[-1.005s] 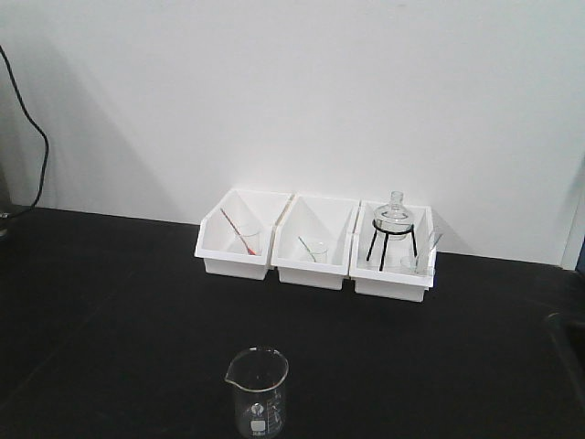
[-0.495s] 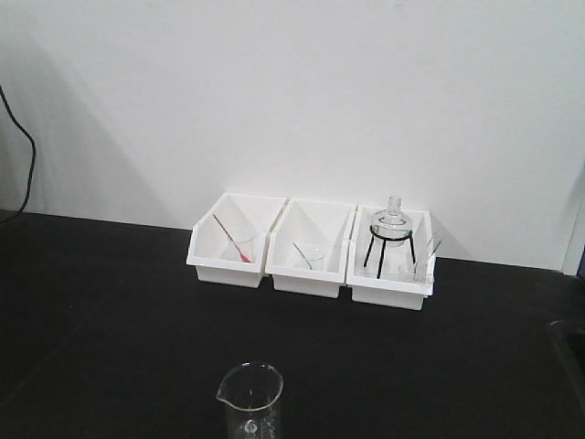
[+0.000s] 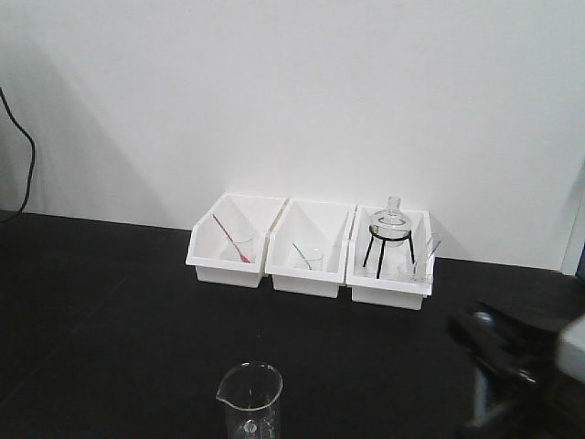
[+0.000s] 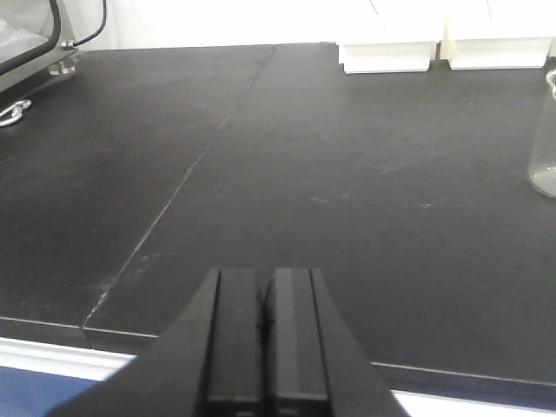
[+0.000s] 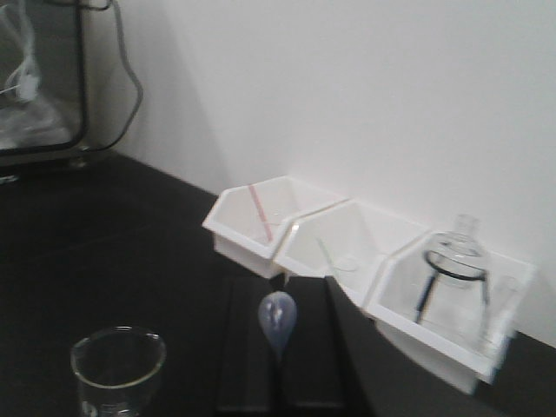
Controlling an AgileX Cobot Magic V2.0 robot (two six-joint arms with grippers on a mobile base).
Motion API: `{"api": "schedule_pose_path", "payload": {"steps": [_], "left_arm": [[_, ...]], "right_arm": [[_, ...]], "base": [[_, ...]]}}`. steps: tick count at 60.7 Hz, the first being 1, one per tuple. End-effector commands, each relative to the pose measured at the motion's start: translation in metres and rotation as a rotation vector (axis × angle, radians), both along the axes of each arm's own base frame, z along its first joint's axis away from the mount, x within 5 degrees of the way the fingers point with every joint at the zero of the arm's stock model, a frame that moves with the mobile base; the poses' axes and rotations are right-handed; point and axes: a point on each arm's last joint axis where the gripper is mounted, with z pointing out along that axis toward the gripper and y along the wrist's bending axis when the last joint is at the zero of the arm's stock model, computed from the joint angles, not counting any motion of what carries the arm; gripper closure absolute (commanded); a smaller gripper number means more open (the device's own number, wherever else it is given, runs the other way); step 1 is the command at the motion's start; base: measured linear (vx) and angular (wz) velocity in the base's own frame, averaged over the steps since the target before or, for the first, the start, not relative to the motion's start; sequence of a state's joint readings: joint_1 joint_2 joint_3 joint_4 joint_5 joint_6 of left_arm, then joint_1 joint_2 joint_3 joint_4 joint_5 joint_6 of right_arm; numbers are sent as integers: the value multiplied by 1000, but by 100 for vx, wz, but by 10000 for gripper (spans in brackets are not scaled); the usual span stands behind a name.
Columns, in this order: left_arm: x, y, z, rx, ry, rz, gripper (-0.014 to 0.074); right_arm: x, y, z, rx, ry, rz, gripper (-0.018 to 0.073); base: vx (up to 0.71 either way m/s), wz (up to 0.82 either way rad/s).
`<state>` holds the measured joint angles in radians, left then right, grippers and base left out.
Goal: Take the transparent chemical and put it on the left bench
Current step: 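Lower the right gripper with the pipette toward the empty glass beaker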
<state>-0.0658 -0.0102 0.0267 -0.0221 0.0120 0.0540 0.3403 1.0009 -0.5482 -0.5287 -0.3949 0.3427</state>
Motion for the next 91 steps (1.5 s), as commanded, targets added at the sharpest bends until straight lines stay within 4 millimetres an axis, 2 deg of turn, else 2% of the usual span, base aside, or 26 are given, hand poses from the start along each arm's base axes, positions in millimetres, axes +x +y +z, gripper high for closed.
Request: {"api": "schedule_pose_path", "payload": {"steps": [1, 8, 16, 27, 33, 50, 60, 69, 80, 86, 91], "left_arm": [[-1, 0, 3, -14, -81, -1, 600], [-1, 0, 3, -14, -81, -1, 600], [-1, 0, 3, -14, -81, -1, 600], [-1, 0, 3, -14, -81, -1, 600], [-1, 0, 3, -14, -81, -1, 600], [-1, 0, 3, -14, -81, -1, 600], [-1, 0, 3, -14, -81, -1, 600], [-1, 0, 3, -14, -81, -1, 600], [-1, 0, 3, -14, -81, -1, 600], [-1, 0, 3, -14, -81, -1, 600], [-1, 0, 3, -14, -81, -1, 600]], "right_arm": [[26, 31, 23, 22, -104, 107, 561], [65, 69, 28, 58, -137, 186, 561], [100, 106, 23, 101, -162, 260, 561], [131, 158, 10, 117, -161, 336, 561], [145, 174, 1, 98, -135, 338, 561], [164, 185, -48, 55, -23, 320, 543], [171, 186, -65, 87, 40, 283, 473], [173, 184, -70, 62, 92, 253, 321], [174, 183, -72, 83, 129, 225, 39], [173, 181, -69, 111, 145, 214, -27], [169, 176, -54, 114, 174, 193, -37]], "base": [[0, 0], [0, 0], [0, 0], [0, 0], [0, 0], [0, 0], [0, 0], [0, 0], [0, 0], [0, 0], [0, 0]]}}
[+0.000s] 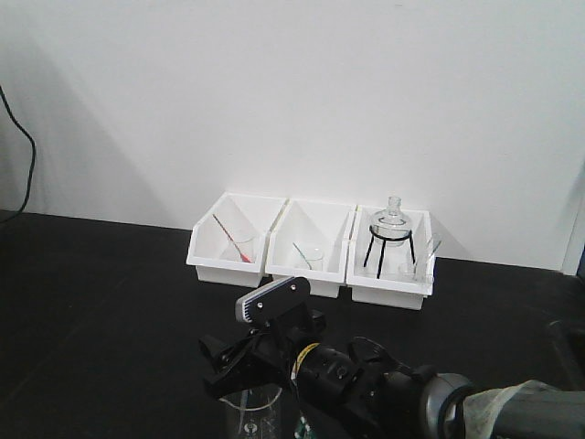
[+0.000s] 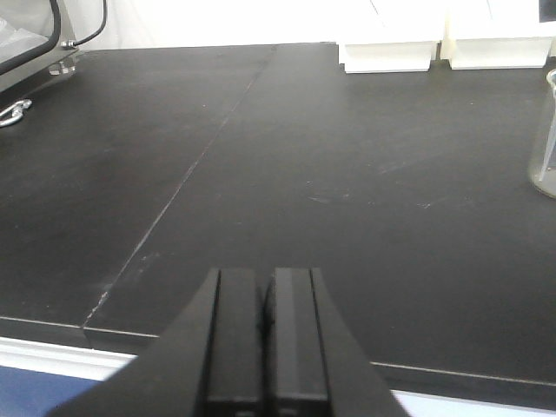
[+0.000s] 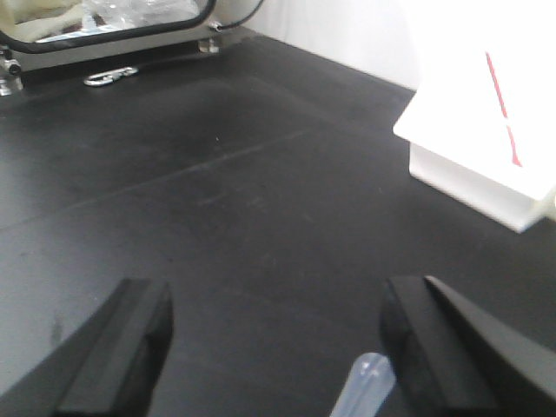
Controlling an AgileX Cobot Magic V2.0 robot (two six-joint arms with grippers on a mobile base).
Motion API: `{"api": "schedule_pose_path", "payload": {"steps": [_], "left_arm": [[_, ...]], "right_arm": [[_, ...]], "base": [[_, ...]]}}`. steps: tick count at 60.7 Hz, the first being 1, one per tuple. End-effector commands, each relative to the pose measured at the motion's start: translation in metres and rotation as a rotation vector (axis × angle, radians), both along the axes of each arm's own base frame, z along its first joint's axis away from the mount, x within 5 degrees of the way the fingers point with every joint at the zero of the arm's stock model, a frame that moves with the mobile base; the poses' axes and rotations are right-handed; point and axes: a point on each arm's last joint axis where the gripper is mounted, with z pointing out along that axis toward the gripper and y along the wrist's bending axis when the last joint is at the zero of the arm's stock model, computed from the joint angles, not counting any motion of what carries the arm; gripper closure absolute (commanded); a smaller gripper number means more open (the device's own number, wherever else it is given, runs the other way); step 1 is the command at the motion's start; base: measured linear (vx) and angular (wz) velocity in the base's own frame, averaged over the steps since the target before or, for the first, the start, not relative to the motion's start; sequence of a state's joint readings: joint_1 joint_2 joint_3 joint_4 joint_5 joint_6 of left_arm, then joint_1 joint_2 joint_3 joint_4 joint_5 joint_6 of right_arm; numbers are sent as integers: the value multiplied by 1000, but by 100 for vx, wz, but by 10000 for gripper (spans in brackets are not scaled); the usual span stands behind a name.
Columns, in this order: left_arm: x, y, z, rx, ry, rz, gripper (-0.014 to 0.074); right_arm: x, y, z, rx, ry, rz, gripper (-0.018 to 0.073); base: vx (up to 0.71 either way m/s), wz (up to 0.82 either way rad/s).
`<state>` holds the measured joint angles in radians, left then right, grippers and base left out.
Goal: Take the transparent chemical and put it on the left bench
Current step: 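Lower the right gripper with the pipette toward the empty glass beaker, then open the right gripper to drop the pipette into the beaker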
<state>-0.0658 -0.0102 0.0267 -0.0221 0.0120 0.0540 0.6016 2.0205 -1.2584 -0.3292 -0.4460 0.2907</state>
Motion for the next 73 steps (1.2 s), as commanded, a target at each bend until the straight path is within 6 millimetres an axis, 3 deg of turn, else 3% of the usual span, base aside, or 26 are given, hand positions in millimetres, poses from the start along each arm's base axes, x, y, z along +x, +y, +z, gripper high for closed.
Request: {"api": "schedule_pose_path", "payload": {"steps": [1, 9, 14, 28, 40, 49, 68, 73], "left_arm": [[-1, 0, 3, -14, -81, -1, 600], [-1, 0, 3, -14, -81, -1, 600], [-1, 0, 3, -14, -81, -1, 600], [-1, 0, 3, -14, -81, -1, 600], [-1, 0, 3, -14, -81, -1, 600], [-1, 0, 3, -14, -81, -1, 600], [-1, 0, 3, -14, -81, -1, 600], [-1, 0, 3, -14, -81, -1, 600]], "right_arm": [[-6, -6, 60, 105, -91, -16, -36], [-31, -21, 103, 37, -150, -2, -24], [-54, -35, 116, 35, -181, 12, -24], [-131, -92, 126, 16, -162, -12, -24], [-180, -127, 126, 23, -184, -27, -24], [-200, -141, 120, 39, -204, -23, -24], [-209, -151, 107, 3, -166, -44, -16], [-220, -162, 110, 18, -154, -82, 15]], "base": [[0, 0], [0, 0], [0, 0], [0, 0], [0, 0], [0, 0], [0, 0], [0, 0]]}}
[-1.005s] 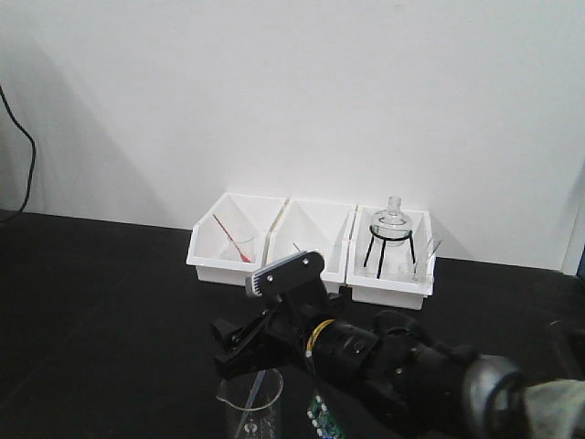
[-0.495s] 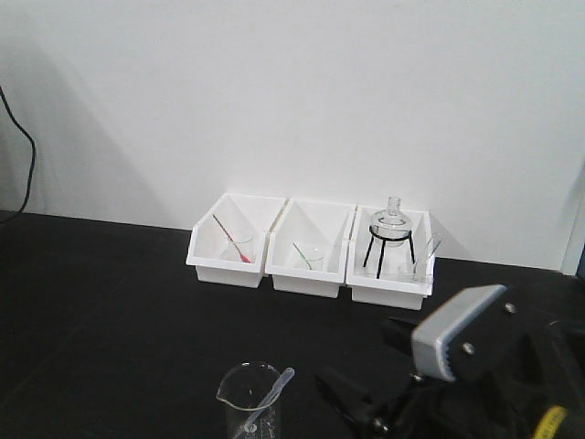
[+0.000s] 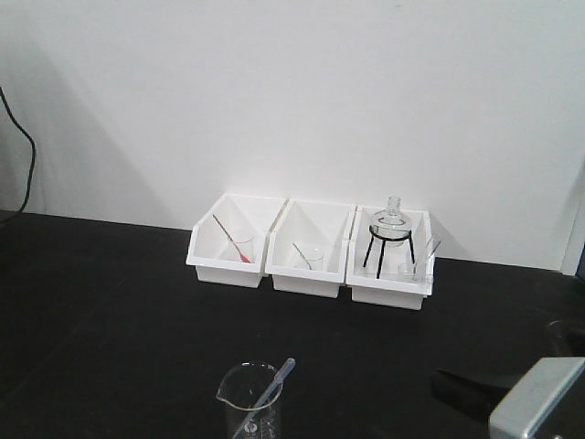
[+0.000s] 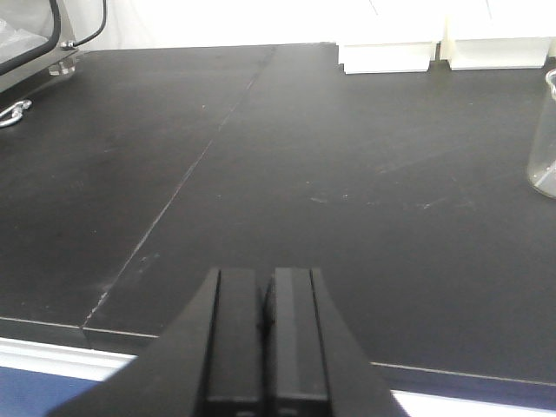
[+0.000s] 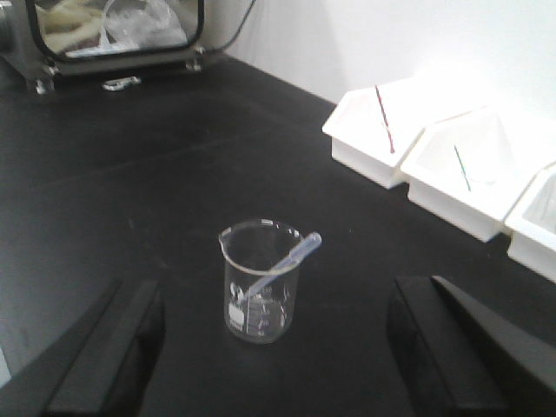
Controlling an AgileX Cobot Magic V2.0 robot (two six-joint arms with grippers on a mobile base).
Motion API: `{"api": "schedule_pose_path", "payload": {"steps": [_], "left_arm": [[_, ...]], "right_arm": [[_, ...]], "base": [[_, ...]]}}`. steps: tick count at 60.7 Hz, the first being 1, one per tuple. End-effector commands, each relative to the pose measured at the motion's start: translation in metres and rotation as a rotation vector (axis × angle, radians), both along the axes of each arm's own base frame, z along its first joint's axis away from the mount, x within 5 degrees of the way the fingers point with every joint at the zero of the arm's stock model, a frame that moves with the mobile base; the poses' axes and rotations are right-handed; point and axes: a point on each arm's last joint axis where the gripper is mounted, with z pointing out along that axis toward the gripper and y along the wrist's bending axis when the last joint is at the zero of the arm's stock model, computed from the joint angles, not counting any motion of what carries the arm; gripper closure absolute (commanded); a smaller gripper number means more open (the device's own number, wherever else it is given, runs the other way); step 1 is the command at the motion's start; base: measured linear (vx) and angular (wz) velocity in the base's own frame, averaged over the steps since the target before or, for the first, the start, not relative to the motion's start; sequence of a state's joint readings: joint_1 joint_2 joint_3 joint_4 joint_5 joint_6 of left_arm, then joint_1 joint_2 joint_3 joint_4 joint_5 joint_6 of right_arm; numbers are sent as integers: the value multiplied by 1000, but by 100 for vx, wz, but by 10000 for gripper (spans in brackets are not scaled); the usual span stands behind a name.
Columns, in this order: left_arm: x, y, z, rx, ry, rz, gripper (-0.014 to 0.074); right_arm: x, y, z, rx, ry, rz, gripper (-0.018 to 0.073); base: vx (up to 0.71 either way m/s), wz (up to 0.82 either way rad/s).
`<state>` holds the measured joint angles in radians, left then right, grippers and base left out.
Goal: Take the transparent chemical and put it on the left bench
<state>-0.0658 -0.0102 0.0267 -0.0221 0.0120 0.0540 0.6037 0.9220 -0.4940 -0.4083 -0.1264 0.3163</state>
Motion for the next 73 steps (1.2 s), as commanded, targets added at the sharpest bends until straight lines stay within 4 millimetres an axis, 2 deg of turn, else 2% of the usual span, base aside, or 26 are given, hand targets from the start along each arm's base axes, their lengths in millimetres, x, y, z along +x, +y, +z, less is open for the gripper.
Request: {"api": "schedule_pose_path", "payload": {"steps": [1, 9, 14, 22, 28, 33, 42, 50, 73], "left_arm": [[-1, 0, 3, -14, -81, -1, 600], [-1, 0, 3, -14, -81, -1, 600], [-1, 0, 3, -14, -81, -1, 600], [-1, 0, 3, -14, -81, -1, 600], [-1, 0, 3, -14, -81, -1, 600], [-1, 0, 3, -14, -81, -1, 600], [-1, 0, 3, -14, -81, -1, 600], [-1, 0, 3, -14, -81, -1, 600], [-1, 0, 3, -14, -81, -1, 600]], "right_arm": [[-10, -11, 22, 91, -71, -24, 21], [-39, -54, 29, 236, -104, -199, 117], [-58, -78, 24, 274, -186, -320, 202], [-85, -102, -7, 270, -293, -503, 421], [-95, -109, -46, 249, -300, -591, 574], [-99, -111, -79, 188, -305, -626, 569], [-99, -113, -97, 98, -158, -658, 567], [-99, -113, -102, 76, -104, -663, 567], [-99, -113, -103, 74, -97, -663, 567]], "base": [[0, 0], [0, 0], [0, 0], [0, 0], [0, 0], [0, 0], [0, 0], [0, 0], [0, 0]]}}
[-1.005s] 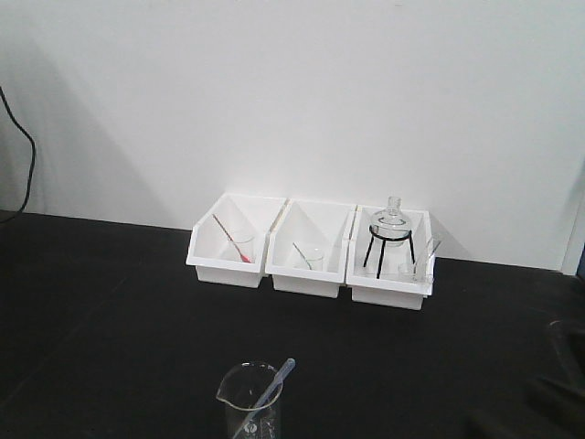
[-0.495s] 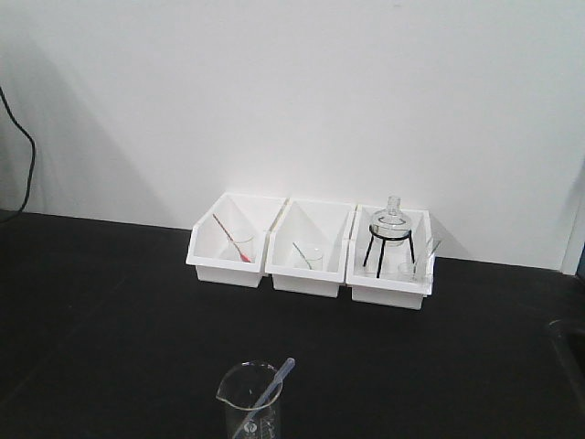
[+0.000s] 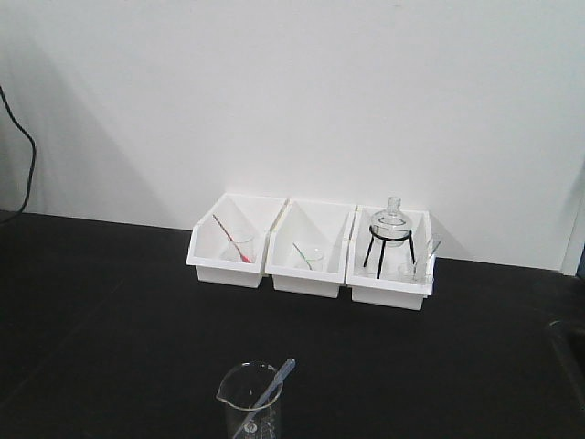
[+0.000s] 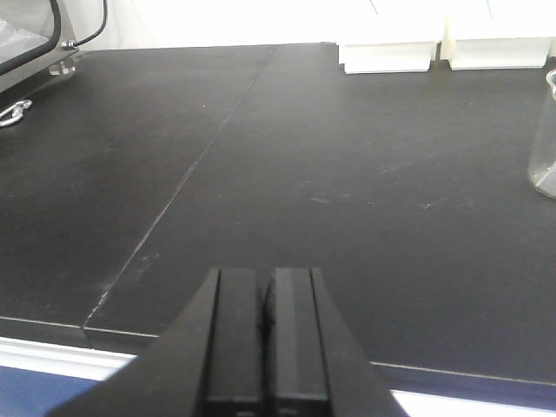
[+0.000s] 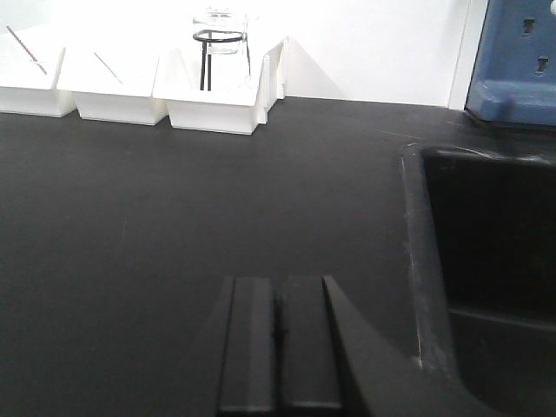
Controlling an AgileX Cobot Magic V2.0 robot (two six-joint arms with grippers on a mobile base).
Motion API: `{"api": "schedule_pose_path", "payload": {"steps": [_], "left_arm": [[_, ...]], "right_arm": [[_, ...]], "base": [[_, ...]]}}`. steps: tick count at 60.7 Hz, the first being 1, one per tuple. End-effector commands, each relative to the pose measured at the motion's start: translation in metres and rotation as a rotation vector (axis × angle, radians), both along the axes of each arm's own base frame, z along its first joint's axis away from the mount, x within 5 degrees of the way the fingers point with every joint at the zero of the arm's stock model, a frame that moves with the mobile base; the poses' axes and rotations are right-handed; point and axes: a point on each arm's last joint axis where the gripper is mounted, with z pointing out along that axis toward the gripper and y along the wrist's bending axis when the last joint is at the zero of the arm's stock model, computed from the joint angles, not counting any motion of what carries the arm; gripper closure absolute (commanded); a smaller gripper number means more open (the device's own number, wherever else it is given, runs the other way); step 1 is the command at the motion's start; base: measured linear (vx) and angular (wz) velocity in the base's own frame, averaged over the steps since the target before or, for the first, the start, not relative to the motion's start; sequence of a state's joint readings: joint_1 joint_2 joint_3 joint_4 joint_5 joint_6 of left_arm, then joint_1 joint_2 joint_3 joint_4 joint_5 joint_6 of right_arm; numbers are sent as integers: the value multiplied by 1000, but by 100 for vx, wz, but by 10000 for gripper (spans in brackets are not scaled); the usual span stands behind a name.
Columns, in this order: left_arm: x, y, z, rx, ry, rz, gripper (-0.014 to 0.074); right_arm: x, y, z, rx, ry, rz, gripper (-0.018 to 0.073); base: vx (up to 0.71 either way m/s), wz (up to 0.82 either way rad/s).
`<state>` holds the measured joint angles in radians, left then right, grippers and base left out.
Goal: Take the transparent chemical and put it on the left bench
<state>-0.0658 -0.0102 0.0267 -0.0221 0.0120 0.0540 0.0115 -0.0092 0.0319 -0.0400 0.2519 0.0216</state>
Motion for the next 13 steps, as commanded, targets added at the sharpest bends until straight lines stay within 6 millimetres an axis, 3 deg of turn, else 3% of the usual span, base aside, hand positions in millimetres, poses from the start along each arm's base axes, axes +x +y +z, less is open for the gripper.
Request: {"api": "schedule_pose_path", "payload": {"steps": [1, 13], "left_arm": [[-1, 0, 3, -14, -81, -1, 600], [-1, 0, 3, -14, -81, -1, 600]], "right_arm": [[1, 0, 5, -20, -77, -1, 567], [1, 0, 5, -20, -77, -1, 567]], "base": [[0, 0], [0, 0]]}}
